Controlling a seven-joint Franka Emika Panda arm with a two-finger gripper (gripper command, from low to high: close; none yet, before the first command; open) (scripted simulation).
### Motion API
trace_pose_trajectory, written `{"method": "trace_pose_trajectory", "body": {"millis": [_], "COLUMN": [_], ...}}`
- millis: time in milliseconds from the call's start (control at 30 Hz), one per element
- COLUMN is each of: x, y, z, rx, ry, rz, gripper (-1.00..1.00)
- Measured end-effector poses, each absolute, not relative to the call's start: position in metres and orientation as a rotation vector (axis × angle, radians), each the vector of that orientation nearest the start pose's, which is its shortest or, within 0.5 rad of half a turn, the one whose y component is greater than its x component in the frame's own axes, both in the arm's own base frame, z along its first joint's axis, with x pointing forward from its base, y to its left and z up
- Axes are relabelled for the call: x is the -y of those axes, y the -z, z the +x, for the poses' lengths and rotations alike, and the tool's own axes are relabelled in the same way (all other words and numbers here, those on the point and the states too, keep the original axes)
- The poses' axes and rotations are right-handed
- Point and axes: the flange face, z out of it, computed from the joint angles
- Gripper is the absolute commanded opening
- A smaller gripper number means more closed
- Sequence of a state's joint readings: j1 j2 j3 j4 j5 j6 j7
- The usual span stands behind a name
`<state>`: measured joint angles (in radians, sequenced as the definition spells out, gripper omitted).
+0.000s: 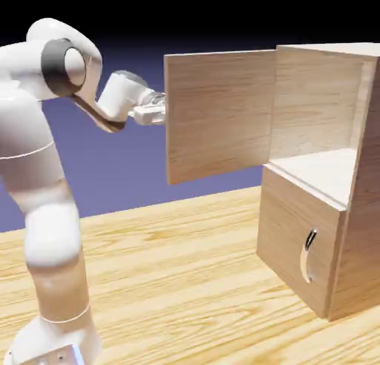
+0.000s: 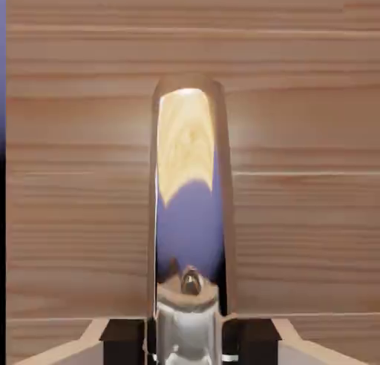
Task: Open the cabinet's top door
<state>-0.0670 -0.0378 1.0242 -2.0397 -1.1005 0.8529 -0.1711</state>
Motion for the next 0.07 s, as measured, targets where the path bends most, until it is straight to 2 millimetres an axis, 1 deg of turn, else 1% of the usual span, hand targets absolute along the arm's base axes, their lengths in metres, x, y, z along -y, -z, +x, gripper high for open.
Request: {"method": "trace_pose_trajectory", "body": {"millis": [67], "x": [-0.2892], "y": [-0.5073], "z": [0.3457], "rx": [-0.680], "ry": [0.541], "rz": [1.445], "gripper": [-1.00]}}
